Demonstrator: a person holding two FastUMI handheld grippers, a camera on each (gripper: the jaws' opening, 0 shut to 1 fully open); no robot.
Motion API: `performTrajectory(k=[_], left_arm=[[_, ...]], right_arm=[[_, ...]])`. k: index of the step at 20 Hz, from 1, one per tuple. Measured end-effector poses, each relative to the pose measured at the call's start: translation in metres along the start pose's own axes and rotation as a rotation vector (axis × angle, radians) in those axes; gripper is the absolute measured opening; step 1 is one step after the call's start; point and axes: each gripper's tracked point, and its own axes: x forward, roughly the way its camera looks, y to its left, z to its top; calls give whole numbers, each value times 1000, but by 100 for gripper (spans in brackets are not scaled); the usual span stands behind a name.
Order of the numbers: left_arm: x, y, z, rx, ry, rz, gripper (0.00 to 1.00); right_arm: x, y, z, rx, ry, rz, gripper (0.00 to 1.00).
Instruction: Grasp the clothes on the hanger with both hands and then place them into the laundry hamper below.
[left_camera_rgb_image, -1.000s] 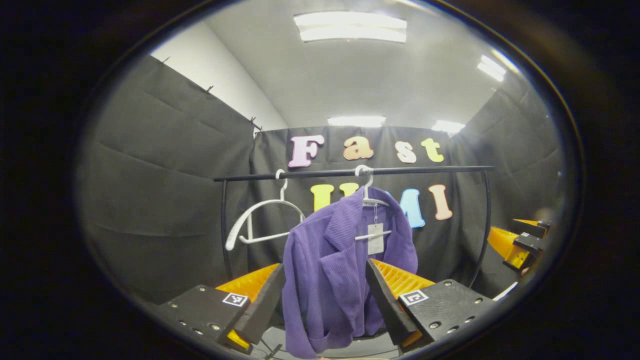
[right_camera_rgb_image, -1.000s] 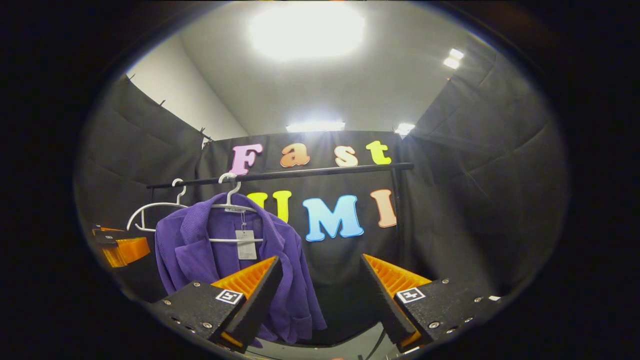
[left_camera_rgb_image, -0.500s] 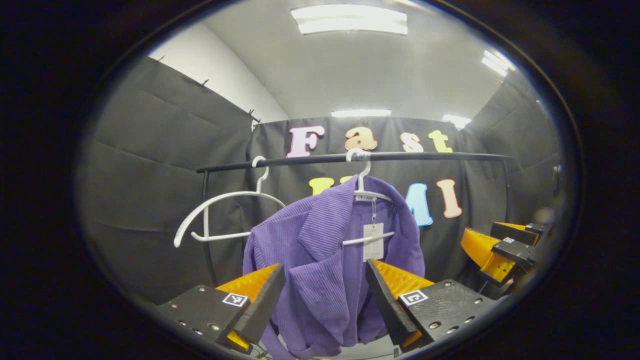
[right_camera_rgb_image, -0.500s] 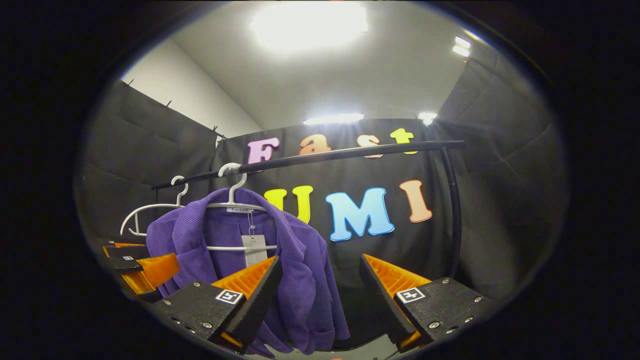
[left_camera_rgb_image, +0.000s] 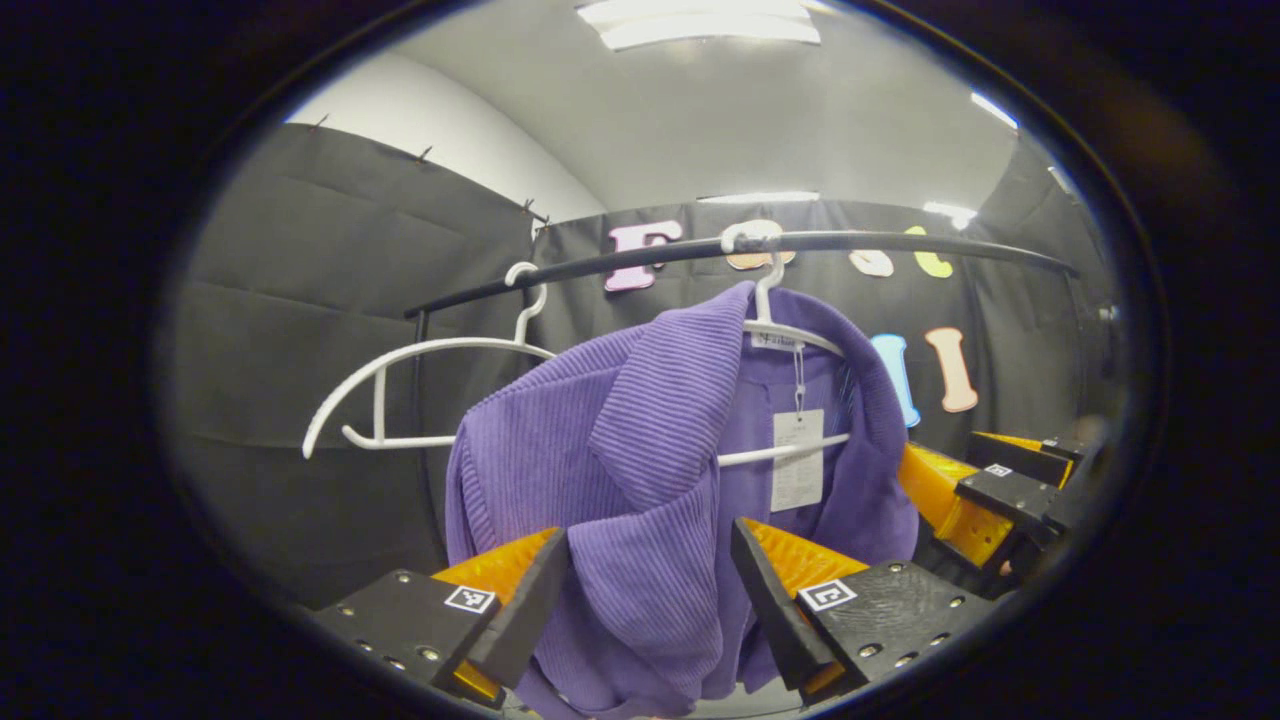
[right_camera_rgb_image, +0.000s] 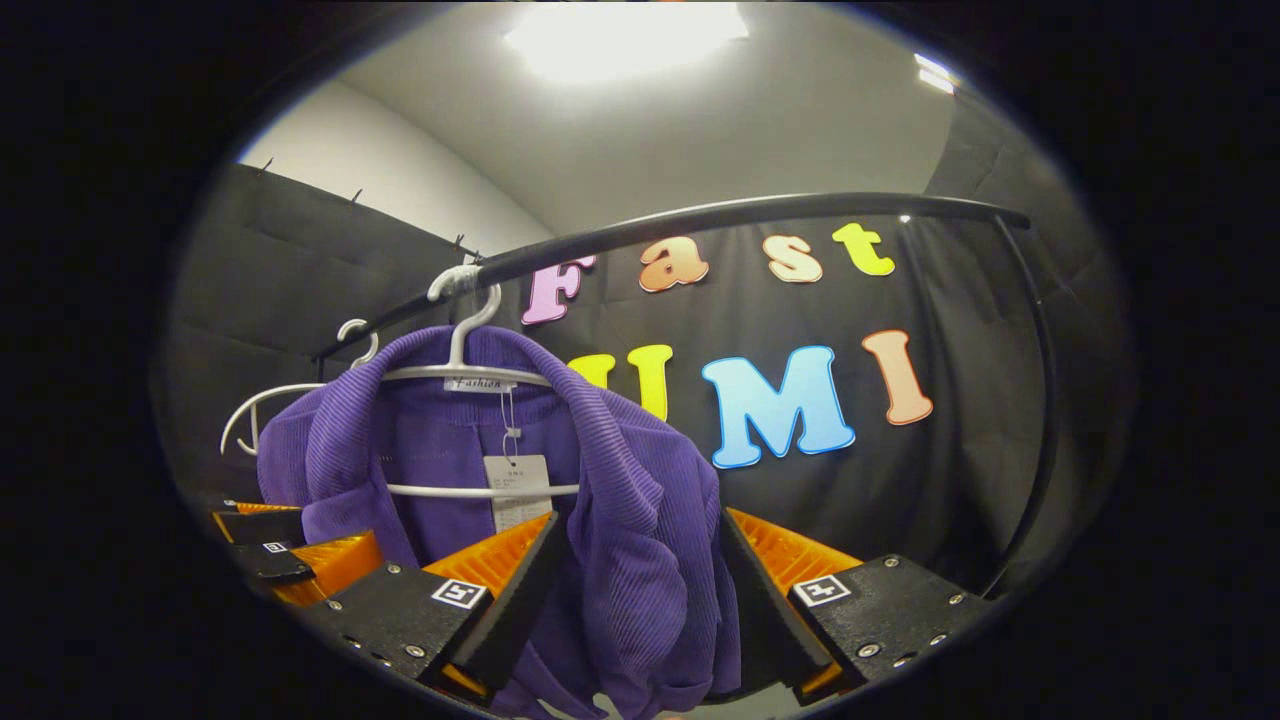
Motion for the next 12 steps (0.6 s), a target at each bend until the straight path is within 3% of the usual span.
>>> performTrajectory(k=[6,12], left_arm=[[21,5,-10,19,6,34,93],[34,14,-9,21,-11,78,93]], right_arm=[[35,15,-23,14,44,31,95],[54,13,-52,29,118,-13,93]])
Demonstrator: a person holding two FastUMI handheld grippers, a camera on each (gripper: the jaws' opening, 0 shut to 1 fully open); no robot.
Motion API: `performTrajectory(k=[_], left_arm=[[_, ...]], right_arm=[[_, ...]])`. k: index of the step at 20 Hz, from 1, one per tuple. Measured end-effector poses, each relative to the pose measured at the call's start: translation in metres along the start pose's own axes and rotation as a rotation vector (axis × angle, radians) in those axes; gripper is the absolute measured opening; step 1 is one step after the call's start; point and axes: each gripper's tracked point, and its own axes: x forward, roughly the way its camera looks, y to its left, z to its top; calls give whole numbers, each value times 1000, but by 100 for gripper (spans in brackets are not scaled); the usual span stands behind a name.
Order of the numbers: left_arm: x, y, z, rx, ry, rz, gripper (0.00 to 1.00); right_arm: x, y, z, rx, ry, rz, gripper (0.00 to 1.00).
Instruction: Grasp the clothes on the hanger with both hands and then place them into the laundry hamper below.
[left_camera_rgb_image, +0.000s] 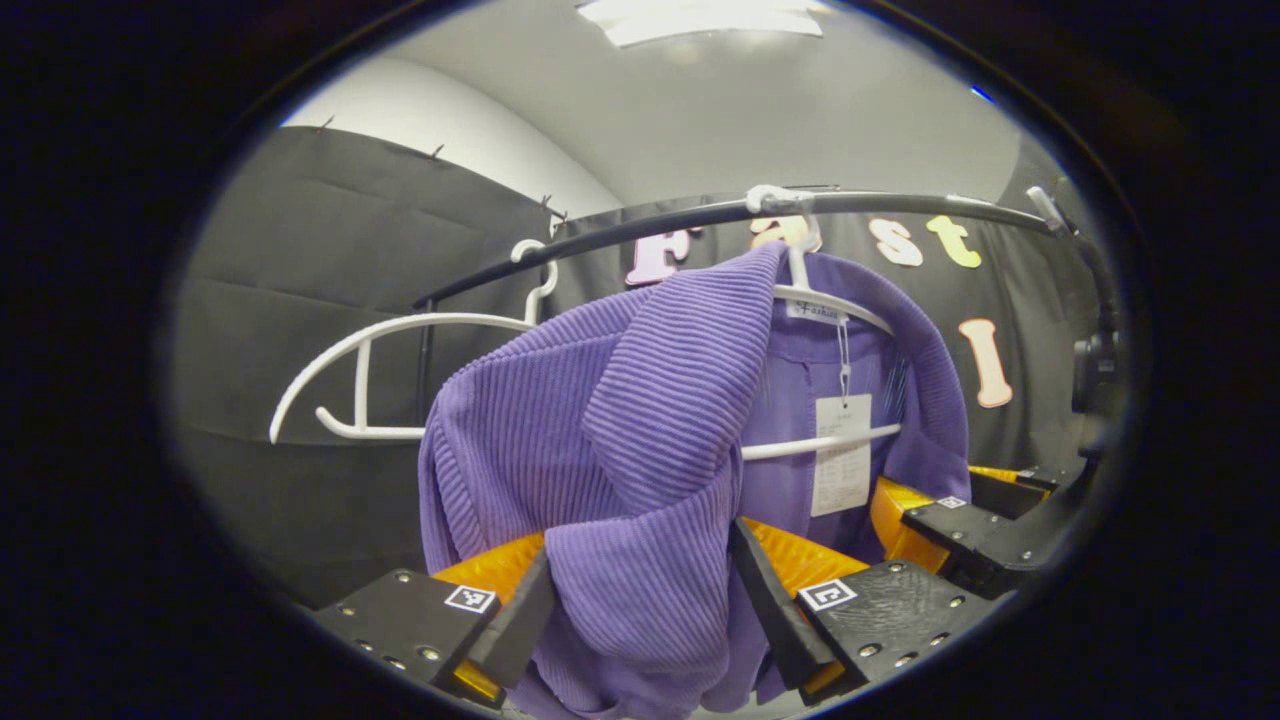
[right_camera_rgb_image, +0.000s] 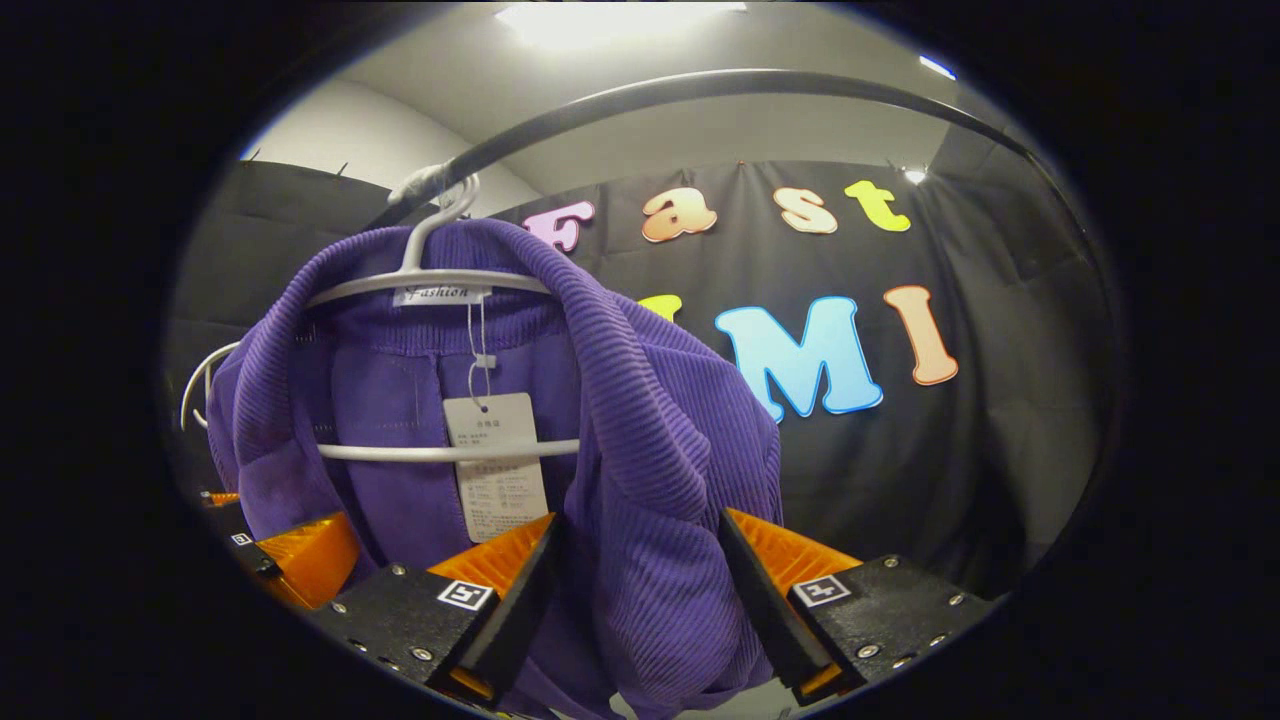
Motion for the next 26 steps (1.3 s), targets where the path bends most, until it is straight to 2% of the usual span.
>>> performTrajectory(k=[1,2,3,4,5,7,8,11,15,16,17,18,19,20,21,26], left_arm=[[1,3,0,5,-4,15,99],[3,5,0,4,-6,24,90],[4,7,-1,-3,-5,22,81],[5,3,-1,-12,2,-4,72],[6,-2,-1,-20,7,-34,69],[4,-5,-3,-26,18,-88,41],[-1,-6,-1,-23,17,-102,39],[-12,4,11,17,-6,-103,7],[-34,7,30,20,-8,-134,11],[-40,12,39,32,-16,-134,7],[-49,16,50,38,-31,-136,7],[-57,20,62,40,-46,-140,11],[-63,24,70,38,-57,-144,6],[-67,28,78,28,-61,-148,6],[-70,35,83,19,-64,-148,11],[-82,64,121,36,-109,-125,10]], right_arm=[[1,1,-2,5,7,4,86],[2,6,-3,7,11,16,80],[1,7,-2,5,10,22,55],[1,8,1,-5,-2,34,43],[0,7,6,-26,-24,37,19],[-6,10,15,-69,-61,63,7],[-12,14,19,-91,-74,80,6],[-26,11,40,-162,-148,86,5],[-40,7,73,-211,-238,66,5],[-45,6,81,-220,-260,60,5],[-49,3,89,-231,-277,48,5],[-50,0,95,-236,-286,40,4],[-51,-2,100,-228,-291,38,5],[-49,-4,105,-216,-294,35,4],[-48,-8,110,-206,-300,26,5],[-52,-25,136,-217,-355,-22,5]])
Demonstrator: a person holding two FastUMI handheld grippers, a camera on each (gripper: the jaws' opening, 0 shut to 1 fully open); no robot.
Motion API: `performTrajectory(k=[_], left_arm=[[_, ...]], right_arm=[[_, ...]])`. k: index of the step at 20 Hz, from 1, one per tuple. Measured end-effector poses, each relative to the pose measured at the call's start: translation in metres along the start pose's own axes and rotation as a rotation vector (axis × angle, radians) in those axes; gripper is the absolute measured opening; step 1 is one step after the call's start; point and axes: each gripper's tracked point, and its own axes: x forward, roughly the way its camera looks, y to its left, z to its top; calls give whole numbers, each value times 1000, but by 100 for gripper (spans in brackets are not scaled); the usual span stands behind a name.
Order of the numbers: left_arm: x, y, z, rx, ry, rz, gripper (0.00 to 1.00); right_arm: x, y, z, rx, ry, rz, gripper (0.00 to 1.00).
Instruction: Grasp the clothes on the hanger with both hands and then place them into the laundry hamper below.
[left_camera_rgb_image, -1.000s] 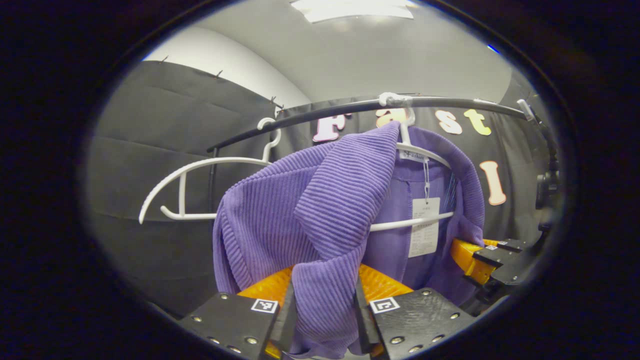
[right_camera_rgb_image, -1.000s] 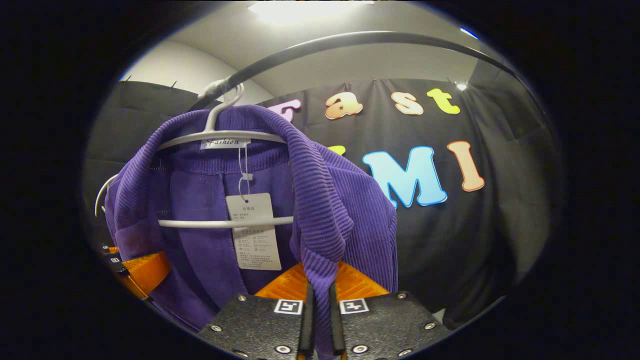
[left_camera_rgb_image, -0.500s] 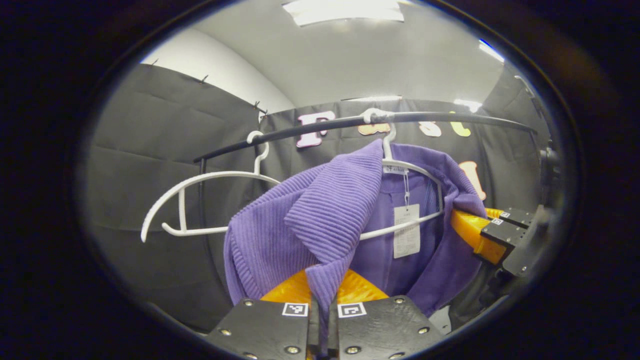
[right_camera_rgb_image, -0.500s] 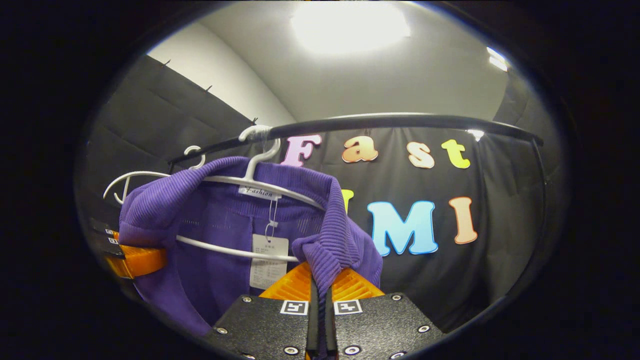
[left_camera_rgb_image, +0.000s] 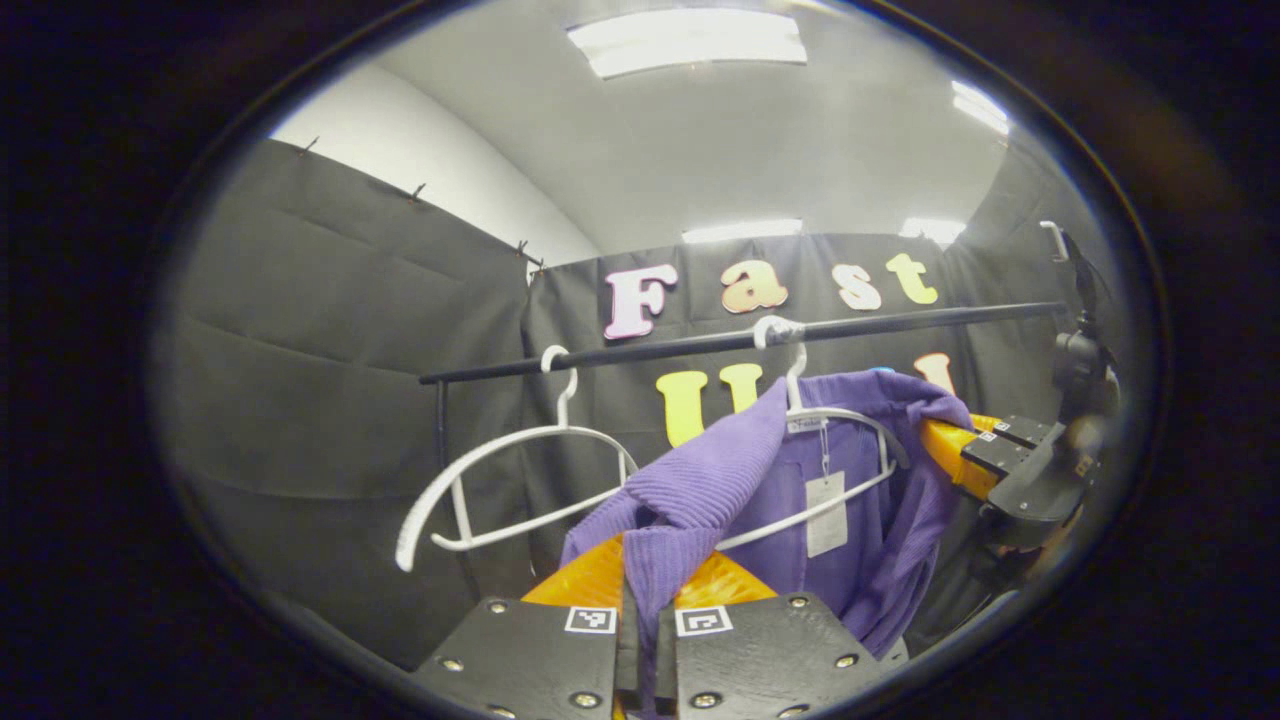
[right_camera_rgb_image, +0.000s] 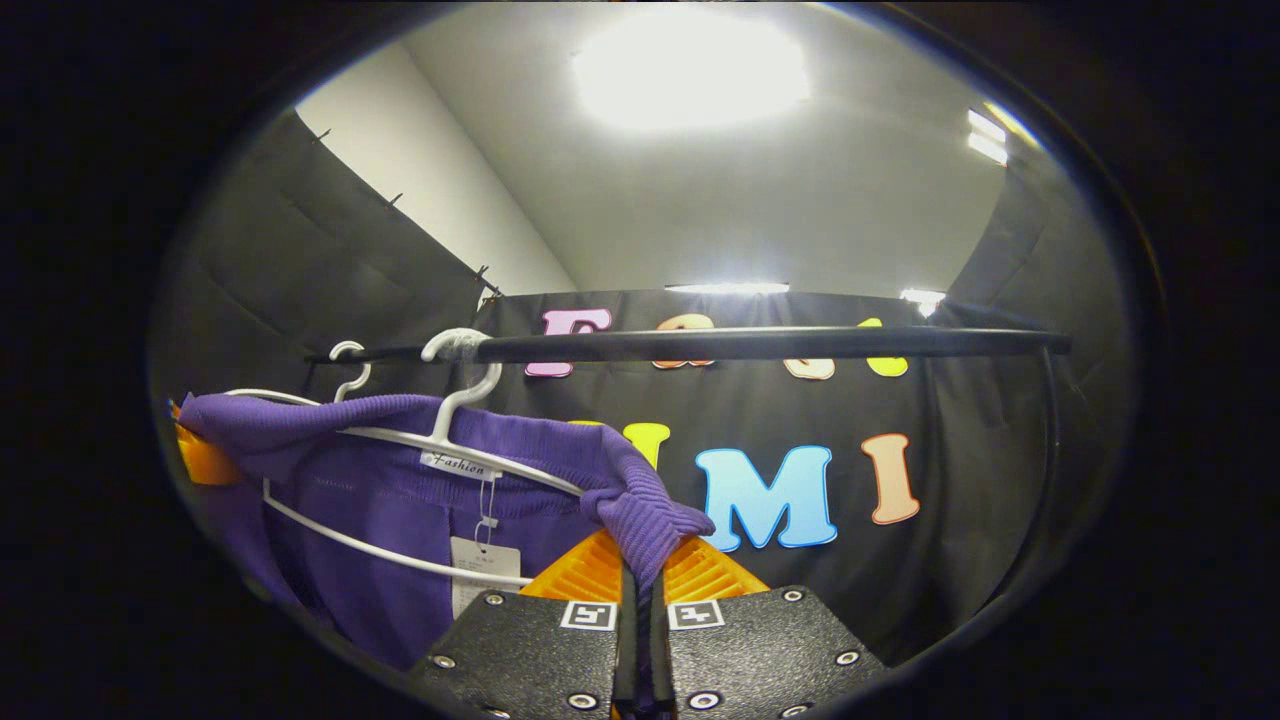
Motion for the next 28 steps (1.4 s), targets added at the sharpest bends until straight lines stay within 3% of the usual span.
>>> performTrajectory(k=[4,12,17,20,21,22,24,25,26,28], left_arm=[[1,22,14,46,-15,33,2],[34,61,46,73,-18,36,11],[65,73,45,157,0,-32,11],[84,75,34,148,21,-100,11],[88,77,32,143,23,-119,6],[95,82,31,148,21,-124,11],[113,91,24,157,29,-129,6],[116,87,21,146,32,-144,11],[120,84,19,144,34,-156,6],[128,80,11,163,41,-162,6]], right_arm=[[9,-18,10,-21,-30,-35,5],[44,-24,9,-62,-60,-28,4],[61,-25,-12,-80,-33,-30,4],[65,-26,-23,-86,-13,-26,4],[66,-26,-27,-81,-2,-25,4],[67,-34,-33,-86,11,-48,4],[72,-45,-45,-45,46,-56,4],[76,-45,-52,-10,64,-51,5],[79,-47,-58,-3,81,-50,4],[81,-48,-71,-23,110,-42,5]])
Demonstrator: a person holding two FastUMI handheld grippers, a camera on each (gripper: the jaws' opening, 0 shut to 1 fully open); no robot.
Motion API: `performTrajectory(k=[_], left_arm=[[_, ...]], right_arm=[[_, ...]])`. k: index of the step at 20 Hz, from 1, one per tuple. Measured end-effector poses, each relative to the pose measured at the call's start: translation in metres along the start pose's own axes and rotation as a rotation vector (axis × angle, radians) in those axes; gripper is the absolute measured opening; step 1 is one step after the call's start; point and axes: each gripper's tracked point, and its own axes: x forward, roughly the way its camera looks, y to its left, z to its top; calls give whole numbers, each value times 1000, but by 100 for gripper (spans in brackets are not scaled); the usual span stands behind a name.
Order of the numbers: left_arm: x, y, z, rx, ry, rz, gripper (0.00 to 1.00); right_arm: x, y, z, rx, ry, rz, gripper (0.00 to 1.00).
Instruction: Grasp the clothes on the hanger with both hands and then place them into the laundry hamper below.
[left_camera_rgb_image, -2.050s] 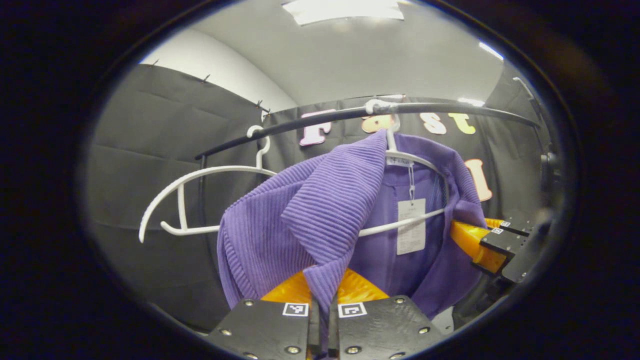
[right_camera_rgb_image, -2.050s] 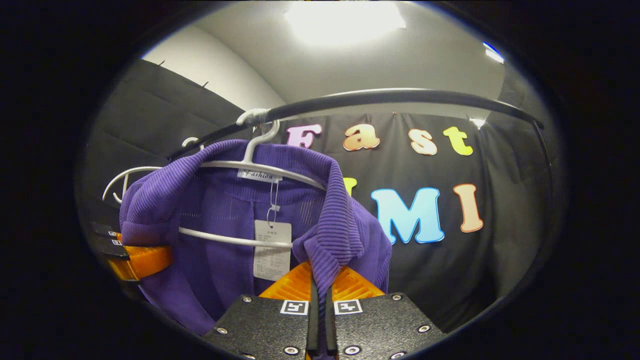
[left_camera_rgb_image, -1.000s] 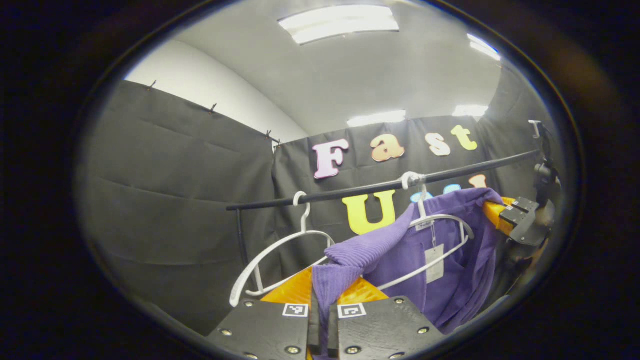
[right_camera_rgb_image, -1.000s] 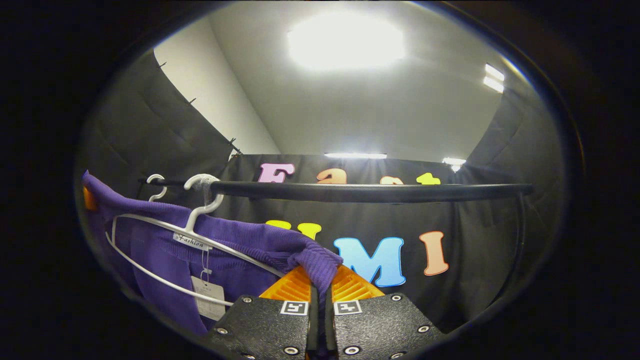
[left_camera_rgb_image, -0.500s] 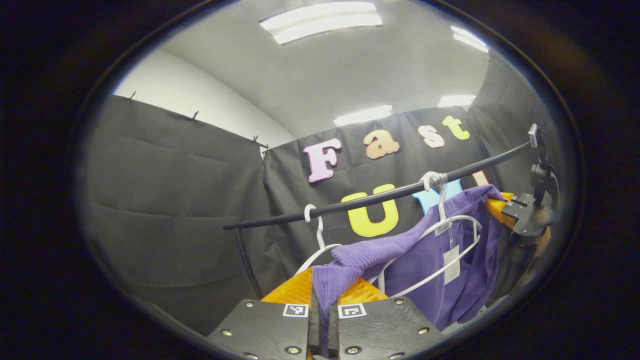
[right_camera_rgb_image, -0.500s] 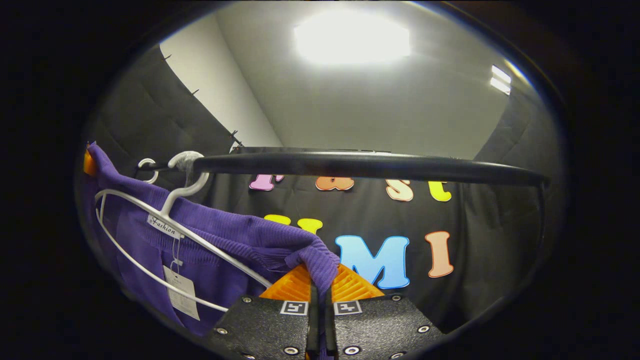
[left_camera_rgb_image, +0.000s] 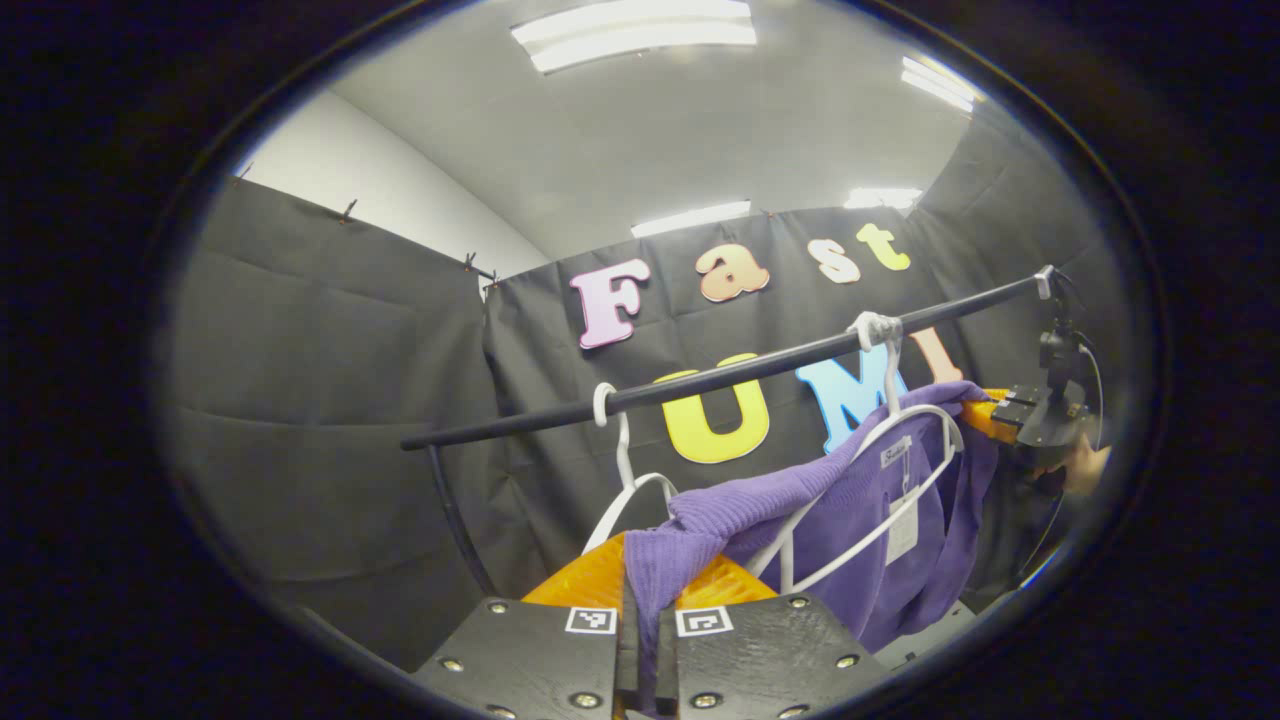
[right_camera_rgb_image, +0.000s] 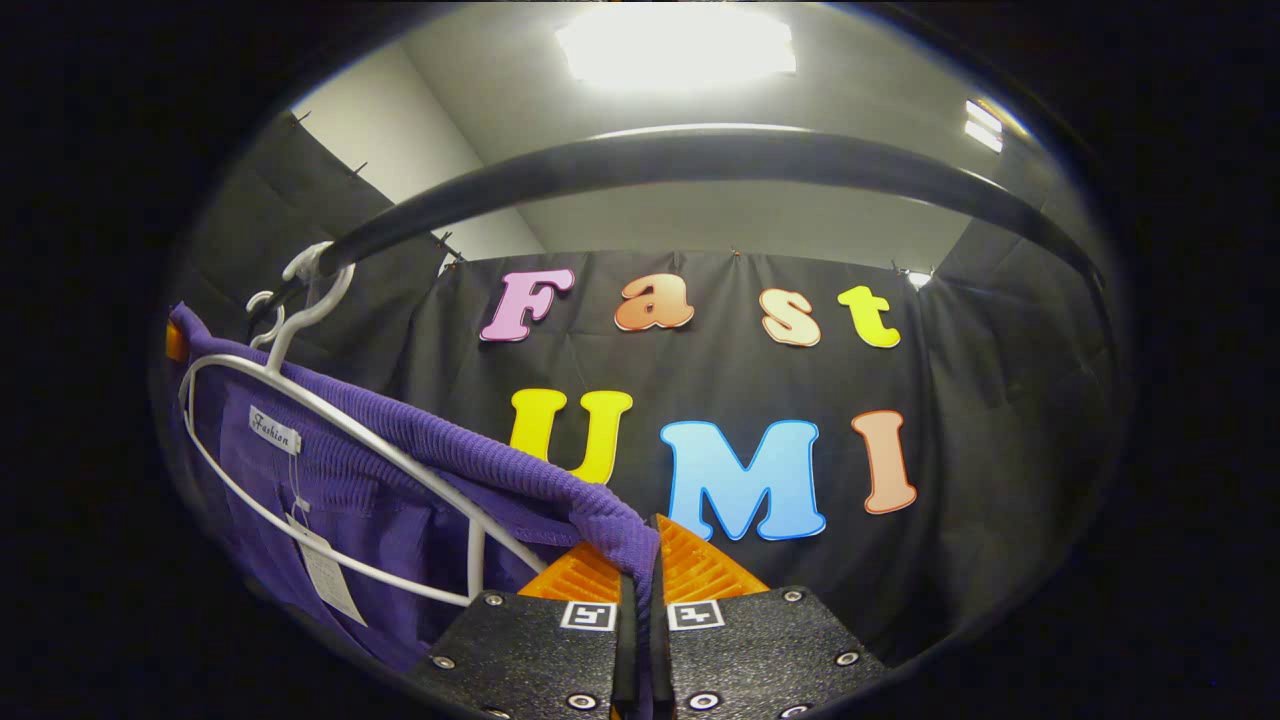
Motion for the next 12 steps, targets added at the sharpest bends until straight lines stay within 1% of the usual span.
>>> performTrajectory(k=[3,4,5,6,7,9,10,11,12], left_arm=[[10,-6,-10,15,16,-21,6],[12,-7,-11,17,19,-30,2],[9,-6,-11,16,19,-33,11],[9,-7,-11,14,20,-38,6],[8,-8,-11,10,21,-42,11],[5,-12,-14,12,28,-55,11],[4,-15,-16,17,33,-60,6],[2,-18,-19,22,35,-67,11],[-1,-21,-21,24,39,-71,11]], right_arm=[[4,1,-17,9,38,13,4],[7,2,-21,29,48,22,5],[8,3,-24,60,63,33,4],[9,6,-28,97,80,47,4],[10,7,-31,126,91,57,5],[16,6,-40,152,115,73,4],[20,4,-47,166,129,80,4],[21,3,-54,193,151,89,4],[21,5,-61,226,171,94,5]])
